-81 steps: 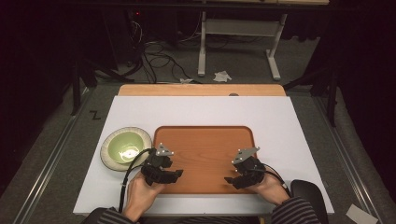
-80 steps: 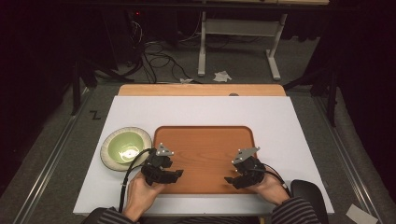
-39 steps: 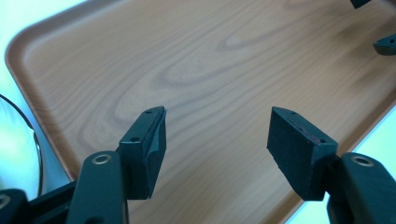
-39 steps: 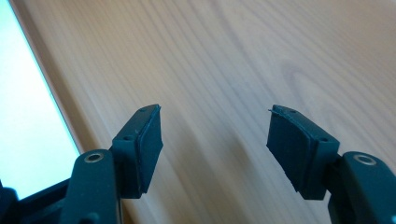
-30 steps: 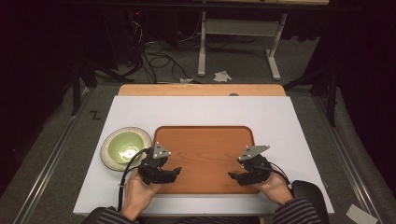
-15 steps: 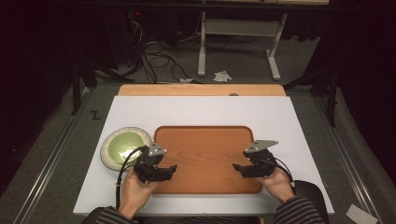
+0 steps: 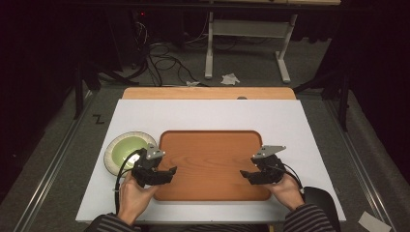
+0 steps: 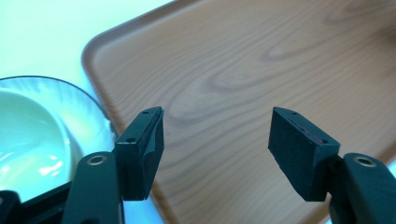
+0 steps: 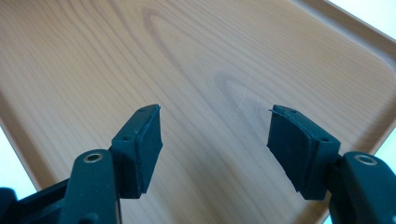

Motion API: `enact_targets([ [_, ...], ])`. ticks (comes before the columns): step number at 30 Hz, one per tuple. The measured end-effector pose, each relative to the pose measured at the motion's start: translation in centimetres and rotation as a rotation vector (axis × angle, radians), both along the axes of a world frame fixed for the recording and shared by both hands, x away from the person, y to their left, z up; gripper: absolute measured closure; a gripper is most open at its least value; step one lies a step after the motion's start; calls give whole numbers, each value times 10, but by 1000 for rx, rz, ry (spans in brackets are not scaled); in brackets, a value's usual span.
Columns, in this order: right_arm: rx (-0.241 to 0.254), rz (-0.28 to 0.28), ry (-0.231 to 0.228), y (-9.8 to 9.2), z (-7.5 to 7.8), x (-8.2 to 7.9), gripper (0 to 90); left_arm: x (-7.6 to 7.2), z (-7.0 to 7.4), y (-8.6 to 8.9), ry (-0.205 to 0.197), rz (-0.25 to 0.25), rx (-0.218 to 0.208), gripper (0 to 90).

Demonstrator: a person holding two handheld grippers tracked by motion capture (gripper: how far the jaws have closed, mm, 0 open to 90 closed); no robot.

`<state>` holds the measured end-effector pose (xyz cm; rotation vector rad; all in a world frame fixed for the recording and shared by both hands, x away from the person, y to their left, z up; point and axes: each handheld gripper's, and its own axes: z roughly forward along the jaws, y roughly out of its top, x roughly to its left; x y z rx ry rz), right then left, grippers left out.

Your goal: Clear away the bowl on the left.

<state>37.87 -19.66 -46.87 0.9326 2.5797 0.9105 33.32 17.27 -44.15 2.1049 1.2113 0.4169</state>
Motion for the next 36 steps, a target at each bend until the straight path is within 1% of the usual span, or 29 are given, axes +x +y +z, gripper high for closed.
enact_targets([
  [1,-1,0,1,0,0,0,367,1,0,2,8,5,-16,363],
  [3,-1,2,3,0,0,0,367,2,1,5,12,14,-23,363],
  [6,-4,1,5,1,0,0,367,3,1,9,18,24,-21,363],
  [13,-9,7,10,1,-1,0,367,5,2,15,14,43,-13,362],
  [23,-7,4,12,1,-1,0,367,7,4,28,16,80,-28,356],
  [26,-6,4,9,1,-1,0,367,8,5,33,16,98,-41,355],
  [32,-6,4,8,1,-1,0,367,10,5,40,23,118,-42,350],
  [36,-7,6,9,1,-1,0,367,10,5,45,19,136,-36,350],
])
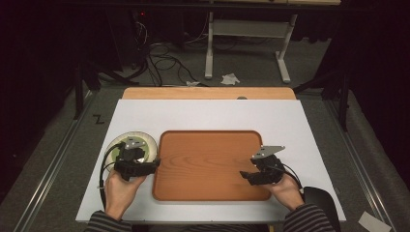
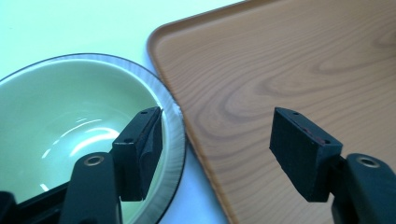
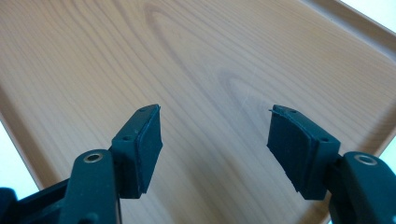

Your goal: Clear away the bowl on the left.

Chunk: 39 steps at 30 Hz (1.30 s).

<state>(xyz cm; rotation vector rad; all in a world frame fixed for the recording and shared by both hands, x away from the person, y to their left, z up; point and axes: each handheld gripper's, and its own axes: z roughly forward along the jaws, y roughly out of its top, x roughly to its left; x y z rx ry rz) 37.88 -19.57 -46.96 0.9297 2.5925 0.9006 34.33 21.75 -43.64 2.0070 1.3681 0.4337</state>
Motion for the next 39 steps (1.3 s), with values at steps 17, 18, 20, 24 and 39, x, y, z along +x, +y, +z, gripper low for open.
enact_targets([
  [17,-2,2,3,0,0,0,367,3,-1,18,11,59,12,344],
  [18,-1,2,3,0,0,0,367,4,-1,18,14,61,10,344],
  [20,-1,2,3,0,0,0,367,4,-1,21,15,71,6,343],
  [24,-3,4,7,0,0,0,367,5,-1,26,18,90,-1,340],
  [39,-6,11,3,1,0,-1,367,9,-4,55,38,185,-7,334],
])
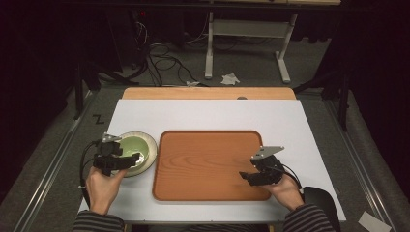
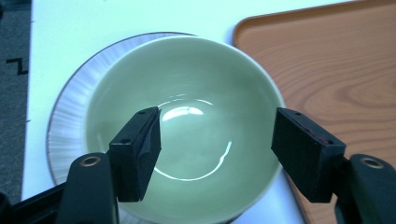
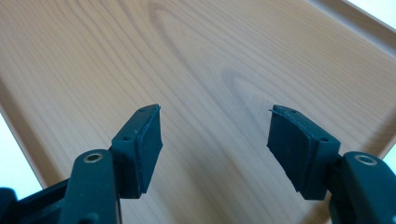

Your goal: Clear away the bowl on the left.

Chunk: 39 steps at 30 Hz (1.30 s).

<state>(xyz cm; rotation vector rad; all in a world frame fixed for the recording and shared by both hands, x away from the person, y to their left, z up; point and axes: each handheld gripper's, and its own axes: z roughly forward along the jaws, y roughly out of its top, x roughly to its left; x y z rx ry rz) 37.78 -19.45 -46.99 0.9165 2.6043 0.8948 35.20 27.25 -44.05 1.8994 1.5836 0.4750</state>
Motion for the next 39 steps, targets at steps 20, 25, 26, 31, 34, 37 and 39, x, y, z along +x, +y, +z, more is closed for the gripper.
enact_targets([
  [20,-4,-2,3,1,-1,-1,367,4,-6,27,2,108,-13,351],
  [25,-4,-2,3,1,-1,-1,367,5,-7,32,3,129,-14,351],
  [26,-4,-1,3,1,-1,-1,367,5,-9,34,12,135,-17,351],
  [31,-7,8,6,1,-1,0,367,11,-17,41,63,155,-40,377],
  [34,-9,6,7,2,-2,0,367,15,-24,44,105,172,-58,429],
  [37,-13,4,8,2,-2,-1,367,20,-33,48,157,176,-77,470],
  [39,-12,4,8,2,-2,0,367,22,-36,49,179,179,-81,498],
])
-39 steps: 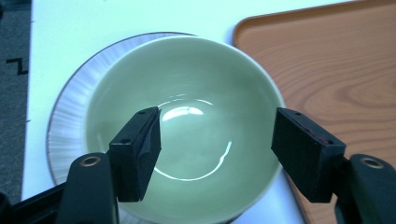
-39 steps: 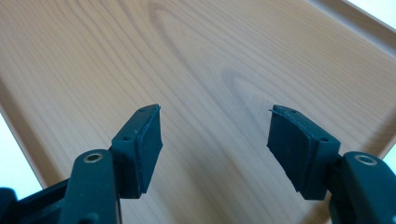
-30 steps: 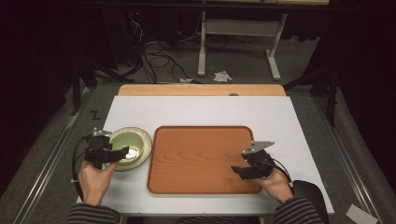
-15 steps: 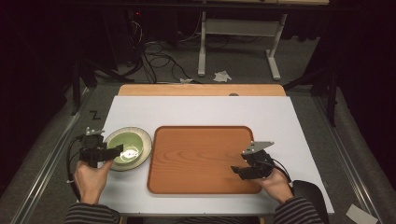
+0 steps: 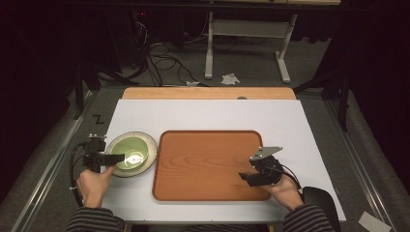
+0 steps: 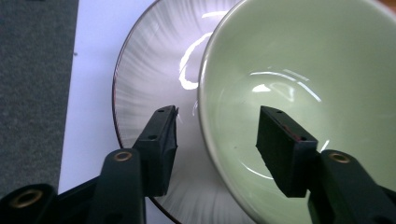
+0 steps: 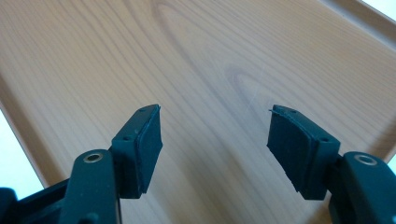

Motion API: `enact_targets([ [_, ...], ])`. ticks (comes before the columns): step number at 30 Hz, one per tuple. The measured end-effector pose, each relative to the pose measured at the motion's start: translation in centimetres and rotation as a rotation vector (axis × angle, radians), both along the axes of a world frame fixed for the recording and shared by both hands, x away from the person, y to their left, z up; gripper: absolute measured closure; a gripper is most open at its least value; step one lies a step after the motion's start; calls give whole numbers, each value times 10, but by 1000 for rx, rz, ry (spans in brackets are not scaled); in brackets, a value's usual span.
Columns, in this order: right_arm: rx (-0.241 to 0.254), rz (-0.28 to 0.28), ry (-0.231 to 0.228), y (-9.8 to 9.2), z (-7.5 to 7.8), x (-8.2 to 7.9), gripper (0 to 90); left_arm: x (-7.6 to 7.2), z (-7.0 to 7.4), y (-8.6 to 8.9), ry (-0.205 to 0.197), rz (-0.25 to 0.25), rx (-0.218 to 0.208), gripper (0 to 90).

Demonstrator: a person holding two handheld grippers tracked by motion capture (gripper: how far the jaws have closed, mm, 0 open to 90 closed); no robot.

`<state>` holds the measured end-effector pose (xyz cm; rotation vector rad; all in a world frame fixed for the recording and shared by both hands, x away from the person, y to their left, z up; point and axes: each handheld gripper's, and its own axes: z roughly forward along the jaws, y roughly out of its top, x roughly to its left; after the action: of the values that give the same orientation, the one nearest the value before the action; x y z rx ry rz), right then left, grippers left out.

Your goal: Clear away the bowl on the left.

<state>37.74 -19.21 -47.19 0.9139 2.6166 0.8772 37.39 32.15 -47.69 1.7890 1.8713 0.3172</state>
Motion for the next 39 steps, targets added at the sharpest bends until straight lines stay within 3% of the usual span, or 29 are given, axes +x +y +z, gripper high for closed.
enact_targets([
  [6,2,5,1,0,-1,0,367,3,-4,0,18,-4,-17,616],
  [10,1,5,0,0,0,0,367,8,-11,2,52,-7,-54,677],
  [17,-1,10,-2,1,-1,0,367,11,-13,3,59,13,-79,761],
  [26,-4,10,-5,1,-1,0,368,12,-11,6,60,21,-127,822],
  [34,-10,11,-7,2,-1,-1,368,10,-8,7,28,23,-157,836],
  [39,-10,14,-8,2,-1,-1,368,9,-5,8,24,18,-126,836],
])
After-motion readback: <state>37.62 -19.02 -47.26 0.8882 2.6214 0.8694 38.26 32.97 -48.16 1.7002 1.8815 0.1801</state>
